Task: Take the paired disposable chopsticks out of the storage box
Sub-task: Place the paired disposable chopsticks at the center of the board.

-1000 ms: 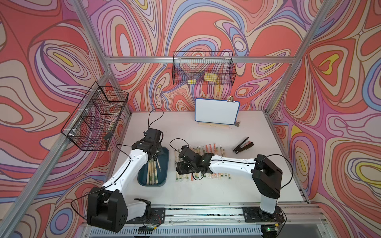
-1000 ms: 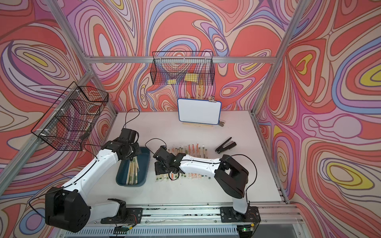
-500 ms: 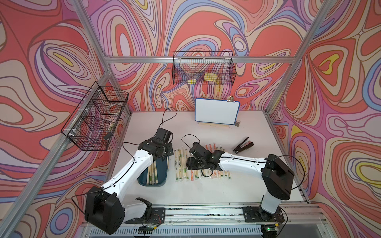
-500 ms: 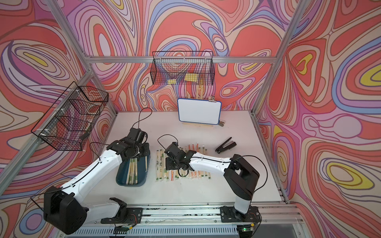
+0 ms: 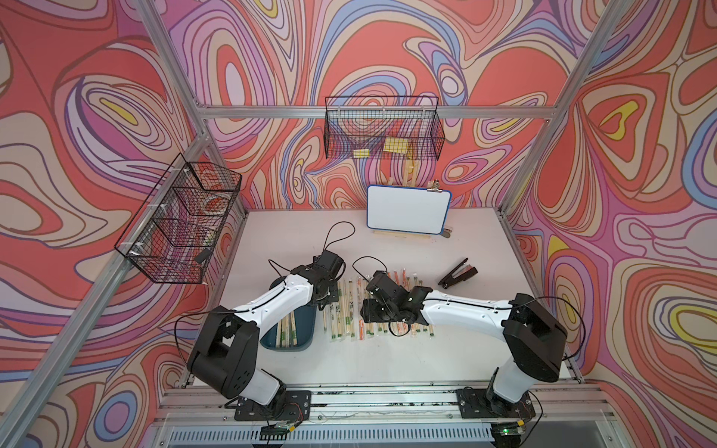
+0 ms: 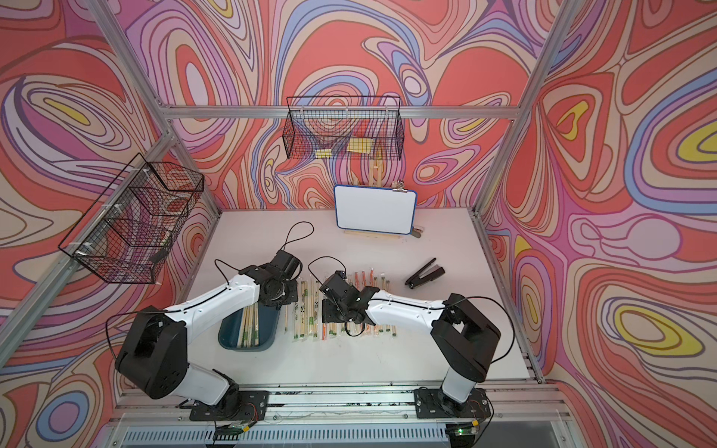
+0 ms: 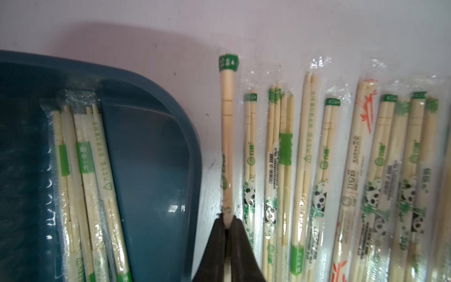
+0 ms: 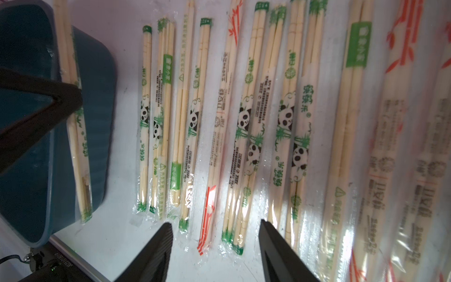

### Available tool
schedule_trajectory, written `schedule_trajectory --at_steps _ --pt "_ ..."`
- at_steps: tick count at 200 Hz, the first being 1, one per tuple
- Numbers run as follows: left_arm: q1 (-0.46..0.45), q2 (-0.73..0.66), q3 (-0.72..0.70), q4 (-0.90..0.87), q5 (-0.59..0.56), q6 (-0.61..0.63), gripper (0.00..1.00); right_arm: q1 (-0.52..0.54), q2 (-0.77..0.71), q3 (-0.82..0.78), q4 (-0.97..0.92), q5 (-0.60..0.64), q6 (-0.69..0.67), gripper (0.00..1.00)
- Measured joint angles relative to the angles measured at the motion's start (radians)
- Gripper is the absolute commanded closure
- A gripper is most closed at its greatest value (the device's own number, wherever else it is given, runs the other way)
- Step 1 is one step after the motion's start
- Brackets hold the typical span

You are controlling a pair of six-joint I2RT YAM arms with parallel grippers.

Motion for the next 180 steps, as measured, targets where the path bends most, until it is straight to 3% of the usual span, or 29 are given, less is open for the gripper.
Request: schedule_trajectory --at_steps 125,180 --pt "0.0 0.135 -0.01 0.069 -0.014 0.009 0.89 0.0 0.0 0.0 0.016 -0.011 0.006 0.38" --pt "0.0 0.145 -0.005 0.076 -0.006 0.016 0.76 0.0 0.0 0.002 0.015 -0.011 0.006 0.38"
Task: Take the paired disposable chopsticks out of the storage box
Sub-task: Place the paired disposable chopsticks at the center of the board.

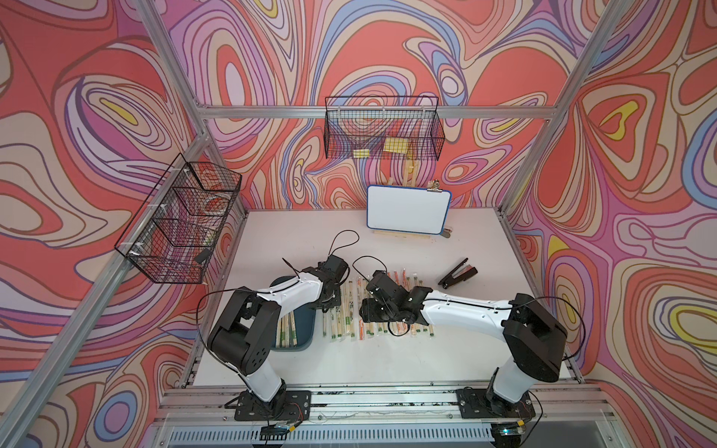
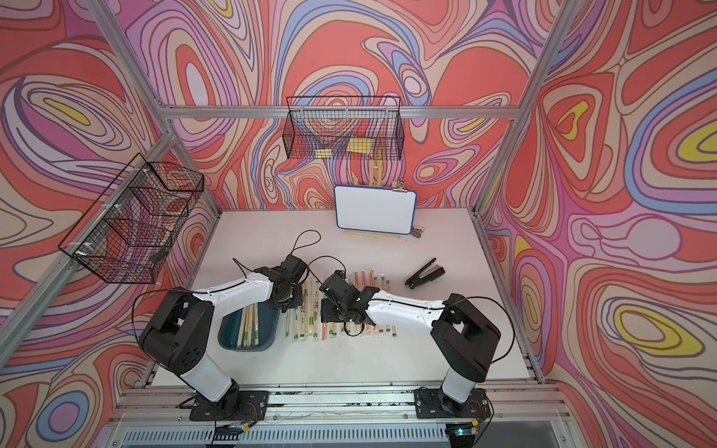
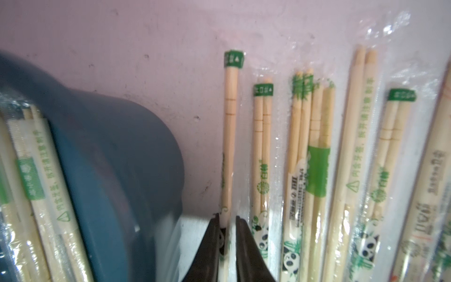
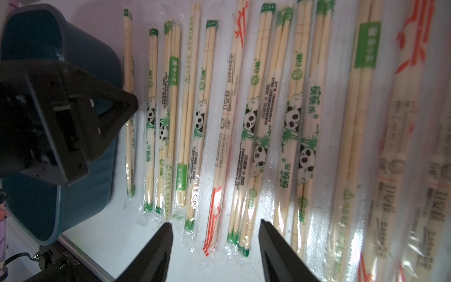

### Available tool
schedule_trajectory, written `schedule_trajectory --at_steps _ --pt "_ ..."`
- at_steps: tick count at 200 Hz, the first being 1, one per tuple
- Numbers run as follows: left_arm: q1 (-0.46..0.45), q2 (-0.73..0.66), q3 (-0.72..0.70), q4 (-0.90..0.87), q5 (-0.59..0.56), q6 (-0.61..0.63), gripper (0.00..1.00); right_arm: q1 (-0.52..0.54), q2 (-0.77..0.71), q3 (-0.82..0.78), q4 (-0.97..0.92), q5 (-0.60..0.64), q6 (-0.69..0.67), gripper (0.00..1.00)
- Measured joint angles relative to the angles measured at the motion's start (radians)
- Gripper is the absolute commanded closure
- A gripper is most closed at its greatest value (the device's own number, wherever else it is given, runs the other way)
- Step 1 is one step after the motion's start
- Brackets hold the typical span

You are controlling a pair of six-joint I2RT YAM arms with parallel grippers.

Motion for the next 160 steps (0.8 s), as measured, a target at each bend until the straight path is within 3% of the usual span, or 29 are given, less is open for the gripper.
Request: schedule_trajectory --at_steps 72,133,160 --pt "0.0 -0.031 0.026 -0.009 0.016 0.0 0.68 0.0 0.0 0.006 -0.002 0.0 0.0 0.38" --pt "0.003 -0.204 0.064 -0.061 -0.014 -0.005 0.64 0.0 0.0 0.006 -0.007 0.0 -0.001 0.38" --pt "0.048 -0.283 0.053 -0.093 -0.047 -0.014 0.64 0.0 0.0 0.006 -0.007 0.0 -0.001 0.38"
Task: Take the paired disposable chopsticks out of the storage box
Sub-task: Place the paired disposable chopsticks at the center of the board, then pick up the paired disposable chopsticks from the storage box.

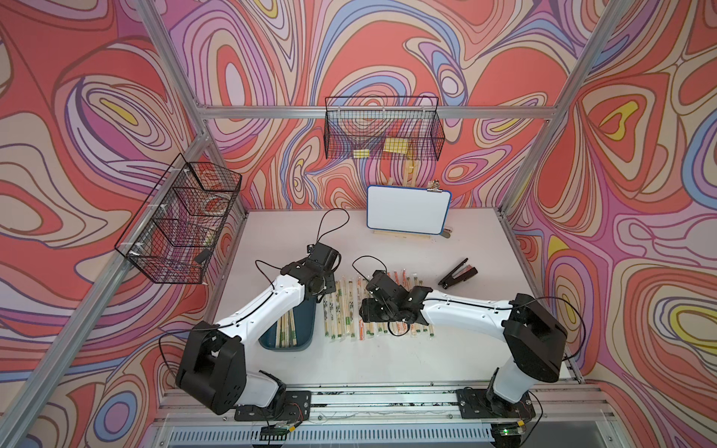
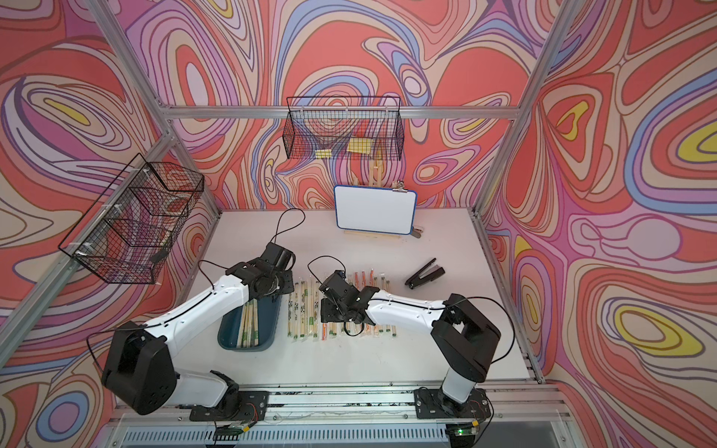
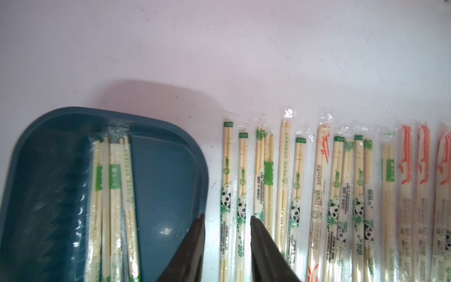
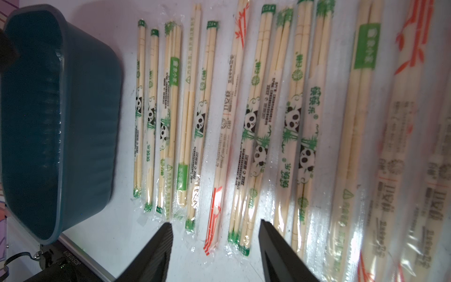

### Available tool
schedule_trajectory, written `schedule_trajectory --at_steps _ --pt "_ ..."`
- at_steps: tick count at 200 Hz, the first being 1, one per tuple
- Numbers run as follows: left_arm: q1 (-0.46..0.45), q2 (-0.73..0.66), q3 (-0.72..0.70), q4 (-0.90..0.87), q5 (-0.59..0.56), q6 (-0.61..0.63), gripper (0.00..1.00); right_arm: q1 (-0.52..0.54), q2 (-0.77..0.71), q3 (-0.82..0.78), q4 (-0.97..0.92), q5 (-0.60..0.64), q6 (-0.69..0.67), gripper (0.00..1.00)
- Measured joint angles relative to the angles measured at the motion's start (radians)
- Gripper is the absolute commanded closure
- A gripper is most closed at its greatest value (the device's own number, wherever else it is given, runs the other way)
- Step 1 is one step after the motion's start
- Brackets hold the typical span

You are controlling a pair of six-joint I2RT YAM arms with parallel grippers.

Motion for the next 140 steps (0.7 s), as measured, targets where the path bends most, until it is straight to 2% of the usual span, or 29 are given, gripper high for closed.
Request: schedule_trajectory --at_steps 53,140 --pt "0.175 -0.138 -0.16 -0.031 -0.017 -0.018 0.64 0.0 0.0 0.0 0.008 -0.002 -0.001 0.38" --pt "0.191 -0.018 -0.265 0.002 -0.001 -0.062 0.66 0.0 0.0 0.0 0.029 -0.019 -0.004 0.38"
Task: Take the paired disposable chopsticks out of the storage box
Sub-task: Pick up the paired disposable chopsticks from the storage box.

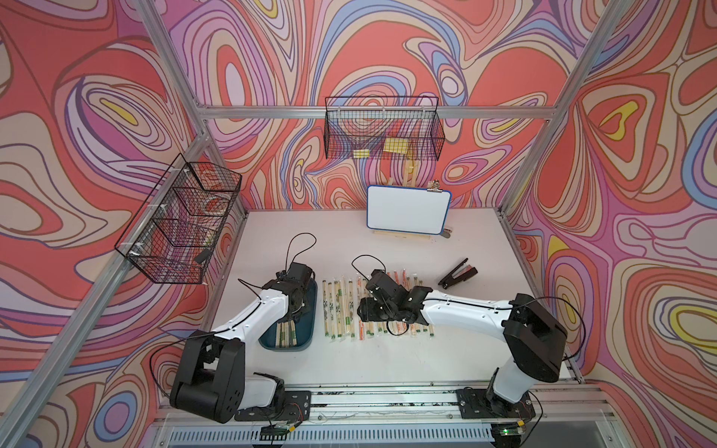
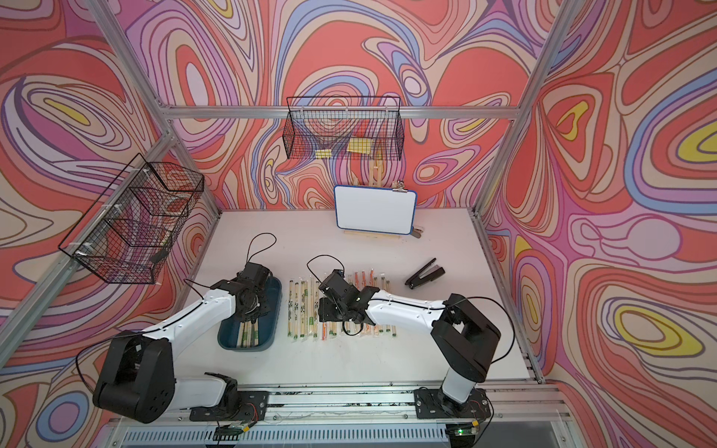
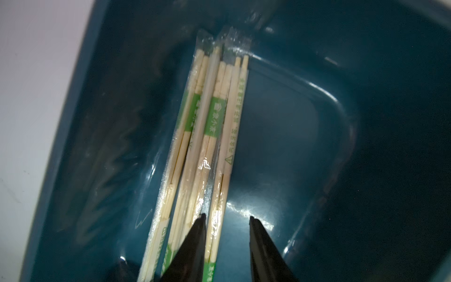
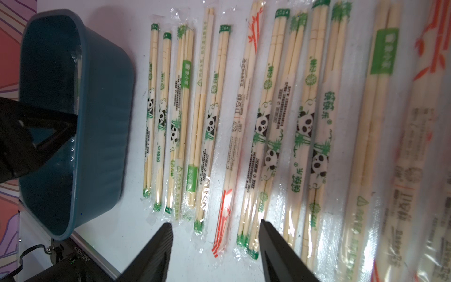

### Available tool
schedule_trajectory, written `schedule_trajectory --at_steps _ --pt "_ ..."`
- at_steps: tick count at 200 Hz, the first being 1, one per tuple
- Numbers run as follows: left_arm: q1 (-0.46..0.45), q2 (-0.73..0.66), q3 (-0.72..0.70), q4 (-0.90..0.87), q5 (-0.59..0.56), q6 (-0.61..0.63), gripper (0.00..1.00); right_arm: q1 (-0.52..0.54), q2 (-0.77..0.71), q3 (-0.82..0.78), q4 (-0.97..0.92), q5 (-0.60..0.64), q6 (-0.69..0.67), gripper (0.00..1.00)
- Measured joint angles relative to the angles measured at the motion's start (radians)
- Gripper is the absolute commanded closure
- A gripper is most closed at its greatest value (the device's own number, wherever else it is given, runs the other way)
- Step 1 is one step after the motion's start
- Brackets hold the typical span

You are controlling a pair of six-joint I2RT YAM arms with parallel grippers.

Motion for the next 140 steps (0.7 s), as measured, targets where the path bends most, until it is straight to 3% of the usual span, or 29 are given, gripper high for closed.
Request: schedule_trajectory --at_steps 140 --pt "0.026 0.081 -0.042 0.084 0.012 -0.008 0.71 0.0 0.0 -0.003 -0.003 0.0 0.0 0.38"
